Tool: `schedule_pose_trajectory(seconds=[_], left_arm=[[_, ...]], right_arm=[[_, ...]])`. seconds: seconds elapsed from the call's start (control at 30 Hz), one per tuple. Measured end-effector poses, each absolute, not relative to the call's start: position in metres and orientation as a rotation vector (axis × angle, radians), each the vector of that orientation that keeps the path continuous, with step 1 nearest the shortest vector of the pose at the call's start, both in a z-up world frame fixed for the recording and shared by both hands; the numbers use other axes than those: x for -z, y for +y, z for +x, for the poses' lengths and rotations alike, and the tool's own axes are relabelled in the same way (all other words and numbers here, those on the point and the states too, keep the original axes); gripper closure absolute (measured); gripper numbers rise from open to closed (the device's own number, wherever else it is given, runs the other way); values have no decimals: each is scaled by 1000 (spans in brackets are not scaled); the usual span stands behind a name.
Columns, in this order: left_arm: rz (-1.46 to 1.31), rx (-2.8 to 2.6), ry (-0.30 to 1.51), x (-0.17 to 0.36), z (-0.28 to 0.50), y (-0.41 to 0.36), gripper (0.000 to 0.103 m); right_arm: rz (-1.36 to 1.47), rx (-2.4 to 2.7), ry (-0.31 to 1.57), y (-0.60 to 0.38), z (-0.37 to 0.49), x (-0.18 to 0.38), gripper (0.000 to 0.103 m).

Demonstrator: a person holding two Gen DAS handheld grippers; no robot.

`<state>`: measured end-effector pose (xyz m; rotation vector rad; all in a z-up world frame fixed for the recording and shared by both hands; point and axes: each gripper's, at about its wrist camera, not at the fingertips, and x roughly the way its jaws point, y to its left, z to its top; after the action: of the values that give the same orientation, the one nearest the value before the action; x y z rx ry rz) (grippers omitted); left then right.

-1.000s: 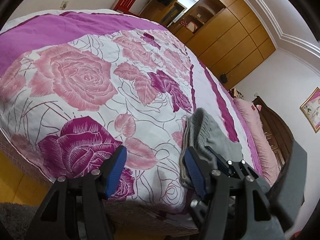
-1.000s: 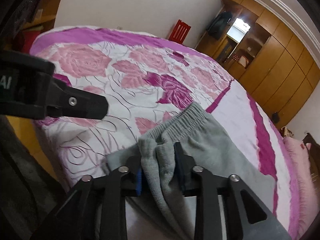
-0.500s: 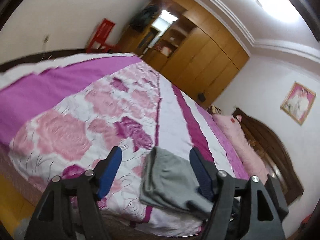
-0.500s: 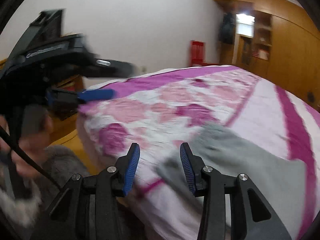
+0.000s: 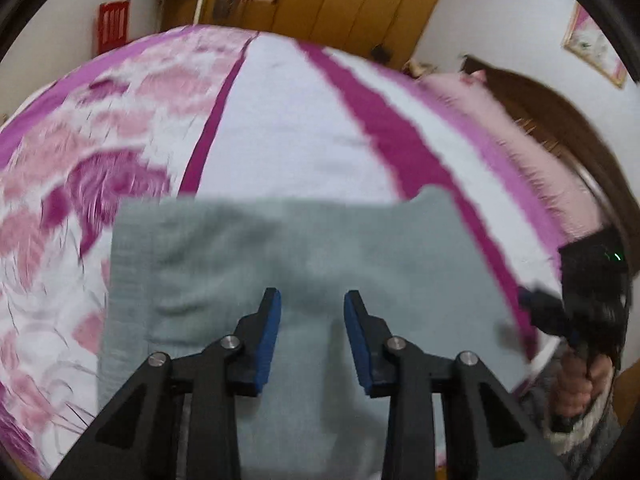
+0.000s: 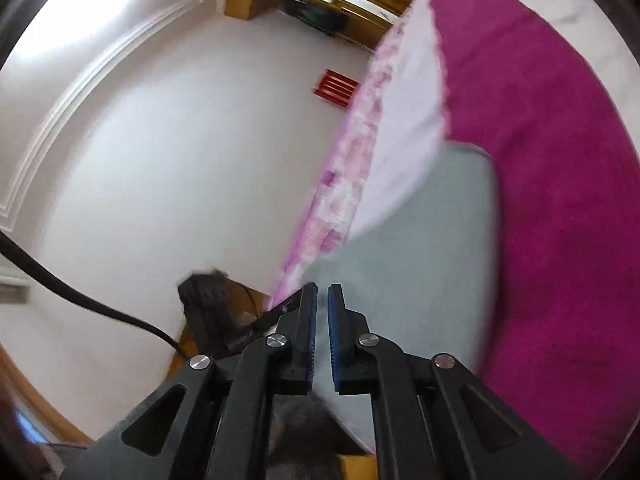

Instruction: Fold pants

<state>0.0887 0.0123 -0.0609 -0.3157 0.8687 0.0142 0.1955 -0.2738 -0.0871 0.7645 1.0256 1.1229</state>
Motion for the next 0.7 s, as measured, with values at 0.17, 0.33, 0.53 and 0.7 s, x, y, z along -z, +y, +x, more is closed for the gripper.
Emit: schedule_pose_trajectory(seconds=[0.17,0.33,0.53,0.7], left_arm=[[-299,-22,850,77,81,15,72],[-248,-29,812,75,73,10,71],[-264,66,777,54,59,-13,70],[-342,172,822,68,46,-37,98]], right_arm=[[755,-1171,1193,-266,178,136,103],[695,-1114,1199,-277,175,123,103],[677,-1152,1116,-266,177,103,102],[653,-1175,1137,-233,175,110,102]])
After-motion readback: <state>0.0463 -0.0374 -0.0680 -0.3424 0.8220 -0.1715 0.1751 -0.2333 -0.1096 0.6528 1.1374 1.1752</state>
